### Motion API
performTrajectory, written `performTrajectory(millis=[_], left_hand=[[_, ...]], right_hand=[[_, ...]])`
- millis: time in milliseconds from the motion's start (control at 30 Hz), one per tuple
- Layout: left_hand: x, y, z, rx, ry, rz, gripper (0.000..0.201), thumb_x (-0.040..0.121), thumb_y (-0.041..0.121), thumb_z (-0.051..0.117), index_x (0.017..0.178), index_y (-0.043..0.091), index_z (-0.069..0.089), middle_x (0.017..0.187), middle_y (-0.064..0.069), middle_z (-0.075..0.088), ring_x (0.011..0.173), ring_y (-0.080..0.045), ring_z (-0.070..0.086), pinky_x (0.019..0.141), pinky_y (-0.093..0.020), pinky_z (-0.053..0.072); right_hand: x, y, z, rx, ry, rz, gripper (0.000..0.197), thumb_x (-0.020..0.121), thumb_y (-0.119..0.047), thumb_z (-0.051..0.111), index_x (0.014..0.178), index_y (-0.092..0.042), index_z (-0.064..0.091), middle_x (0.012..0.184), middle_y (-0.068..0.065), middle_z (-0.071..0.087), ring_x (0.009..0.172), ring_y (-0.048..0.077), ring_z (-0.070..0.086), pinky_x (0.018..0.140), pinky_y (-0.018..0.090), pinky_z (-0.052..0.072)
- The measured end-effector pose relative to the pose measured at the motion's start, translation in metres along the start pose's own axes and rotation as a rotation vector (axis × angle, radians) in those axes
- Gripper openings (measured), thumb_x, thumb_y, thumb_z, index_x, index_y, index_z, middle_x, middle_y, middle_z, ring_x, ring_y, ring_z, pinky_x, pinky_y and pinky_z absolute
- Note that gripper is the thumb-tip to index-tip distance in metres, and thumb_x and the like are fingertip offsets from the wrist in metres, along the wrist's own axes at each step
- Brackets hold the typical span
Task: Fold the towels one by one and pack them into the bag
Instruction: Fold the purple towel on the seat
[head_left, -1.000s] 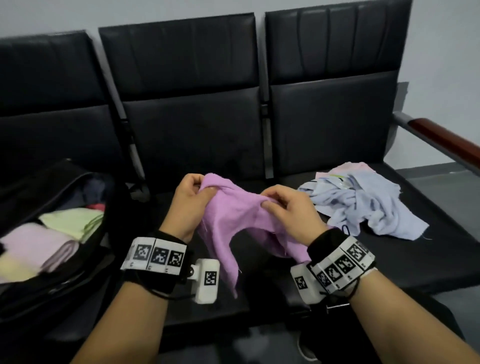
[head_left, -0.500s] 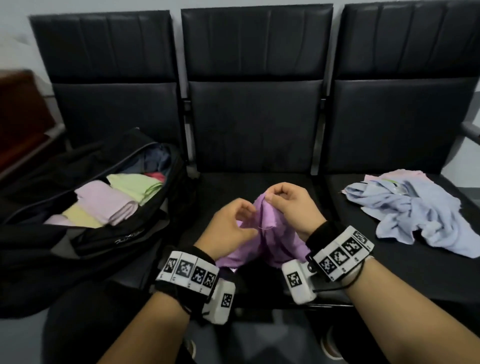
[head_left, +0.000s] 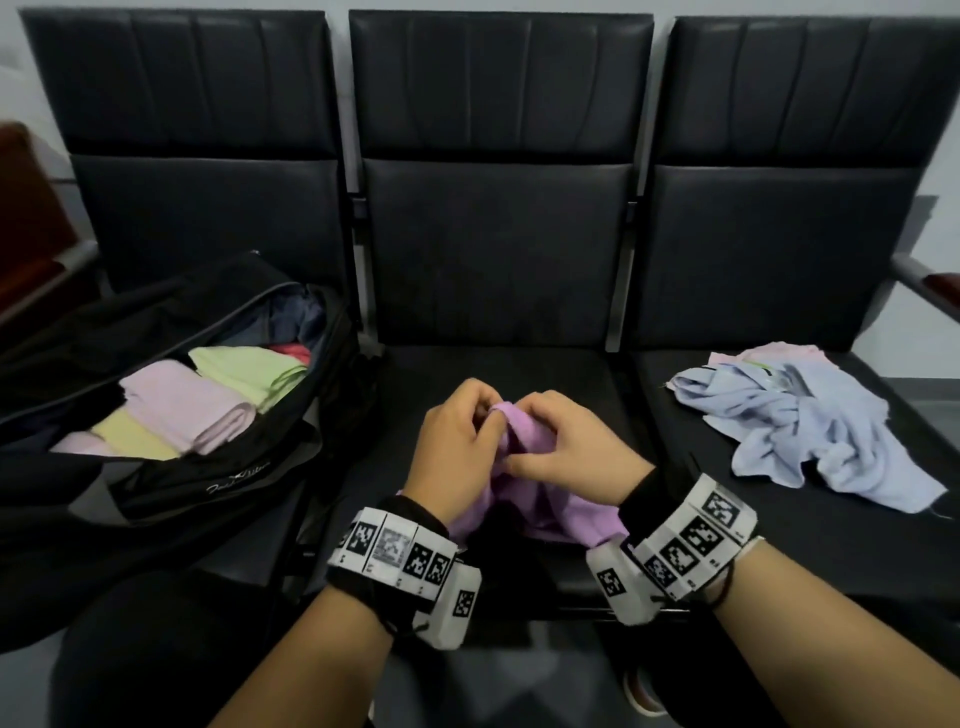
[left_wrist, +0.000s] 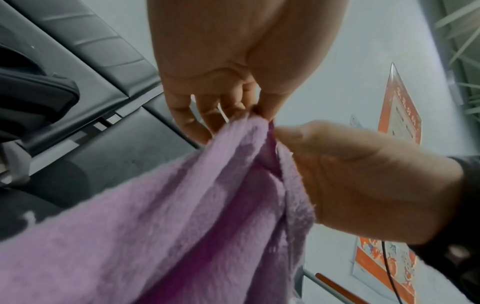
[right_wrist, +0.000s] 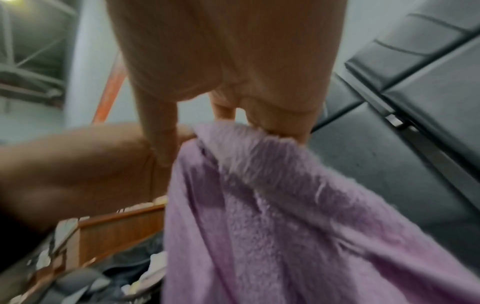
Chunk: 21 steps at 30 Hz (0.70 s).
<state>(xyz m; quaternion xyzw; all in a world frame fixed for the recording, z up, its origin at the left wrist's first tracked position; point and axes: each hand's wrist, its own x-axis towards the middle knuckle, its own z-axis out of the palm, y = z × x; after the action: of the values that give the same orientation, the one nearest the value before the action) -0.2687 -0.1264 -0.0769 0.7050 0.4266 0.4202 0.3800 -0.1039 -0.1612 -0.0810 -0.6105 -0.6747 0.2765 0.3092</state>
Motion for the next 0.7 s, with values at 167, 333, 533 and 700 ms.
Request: performTrajectory(millis=[167,333,533,700], left_hand=[[0.004,0.000,-0.010,0.041,-0.046,0.066,0.009,0.094,0.017,0.065,0.085,0.017,0.061,0.068,0.000,0.060,0.063,-0.009,0.054,0.063,-0.024,0.045],[0.000,-0.024,-0.008,0.175,-0.180,0.046,0.014,0.088,0.008,0.063,0.084,0.022,0.060,0.079,0.006,0.057,0.069,-0.004,0.052,0.064,-0.014,0.041],[0.002,-0.044,-0.013,0.306,-0.087,-0.031,0.019,0.075,-0.007,0.058,0.076,0.012,0.065,0.080,0.001,0.053,0.070,-0.012,0.052,0.068,-0.024,0.042],[0.006,-0.066,-0.036,0.394,-0.025,-0.094,0.019,0.078,-0.003,0.055,0.073,0.014,0.062,0.077,0.001,0.060,0.073,-0.016,0.058,0.071,-0.033,0.048]], right_hand=[[0.009,-0.008,-0.005,-0.108,0.284,-0.139,0.011,0.086,-0.014,0.061,0.083,-0.020,0.070,0.084,-0.005,0.060,0.080,0.011,0.059,0.074,0.031,0.048],[0.018,-0.015,-0.012,0.089,0.308,-0.087,0.022,0.084,-0.014,0.051,0.085,-0.030,0.067,0.084,-0.015,0.070,0.084,0.003,0.064,0.073,0.017,0.048],[0.017,-0.009,-0.023,0.131,0.409,-0.082,0.023,0.087,-0.009,0.051,0.084,-0.028,0.065,0.085,-0.013,0.068,0.081,0.004,0.063,0.069,0.013,0.046],[0.014,0.000,-0.037,0.161,0.476,-0.049,0.022,0.089,-0.006,0.051,0.086,-0.022,0.065,0.083,-0.012,0.068,0.079,-0.001,0.061,0.067,0.007,0.042]])
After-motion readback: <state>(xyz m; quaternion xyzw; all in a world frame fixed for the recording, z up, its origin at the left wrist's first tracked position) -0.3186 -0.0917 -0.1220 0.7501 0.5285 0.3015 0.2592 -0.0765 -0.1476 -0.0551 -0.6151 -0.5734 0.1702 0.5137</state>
